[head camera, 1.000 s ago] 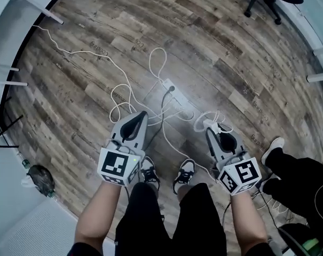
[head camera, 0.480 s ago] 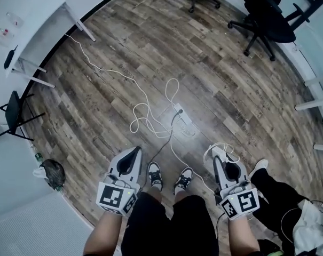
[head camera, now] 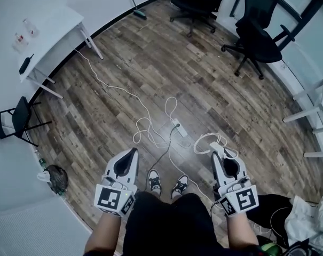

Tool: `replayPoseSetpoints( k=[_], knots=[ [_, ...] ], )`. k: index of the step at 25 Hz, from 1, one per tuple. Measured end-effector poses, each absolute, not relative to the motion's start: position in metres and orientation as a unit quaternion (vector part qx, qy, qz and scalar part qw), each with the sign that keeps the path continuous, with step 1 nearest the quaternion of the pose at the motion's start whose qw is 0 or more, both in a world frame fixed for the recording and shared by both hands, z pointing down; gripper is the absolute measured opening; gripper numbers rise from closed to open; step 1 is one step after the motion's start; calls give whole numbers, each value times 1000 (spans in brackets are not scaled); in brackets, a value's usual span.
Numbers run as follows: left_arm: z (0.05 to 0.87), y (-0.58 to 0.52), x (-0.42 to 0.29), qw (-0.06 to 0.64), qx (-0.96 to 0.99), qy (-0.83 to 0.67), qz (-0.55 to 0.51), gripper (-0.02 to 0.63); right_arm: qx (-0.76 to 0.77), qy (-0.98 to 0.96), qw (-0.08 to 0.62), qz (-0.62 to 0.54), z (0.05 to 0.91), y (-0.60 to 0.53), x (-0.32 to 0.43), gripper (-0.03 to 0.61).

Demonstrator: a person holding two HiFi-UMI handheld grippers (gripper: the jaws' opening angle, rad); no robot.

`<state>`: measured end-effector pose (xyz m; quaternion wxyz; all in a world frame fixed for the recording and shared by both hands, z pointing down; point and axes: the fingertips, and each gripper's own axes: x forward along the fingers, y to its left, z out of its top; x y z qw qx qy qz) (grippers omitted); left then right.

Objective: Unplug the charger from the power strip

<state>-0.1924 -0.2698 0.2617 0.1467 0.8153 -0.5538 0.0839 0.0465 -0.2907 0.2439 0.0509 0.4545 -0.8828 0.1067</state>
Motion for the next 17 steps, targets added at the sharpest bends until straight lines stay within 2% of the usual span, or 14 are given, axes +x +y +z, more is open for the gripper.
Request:
replayPoseSetpoints(
  k=[7,17],
  knots=[
    [210,-267,-202,133,826,-544,62,23,452,-887,45,80,190,-283,33,107],
    [196,-272,-179,109,844,-522,55,23,455,-887,44,65,178,-278,33,107]
  ],
)
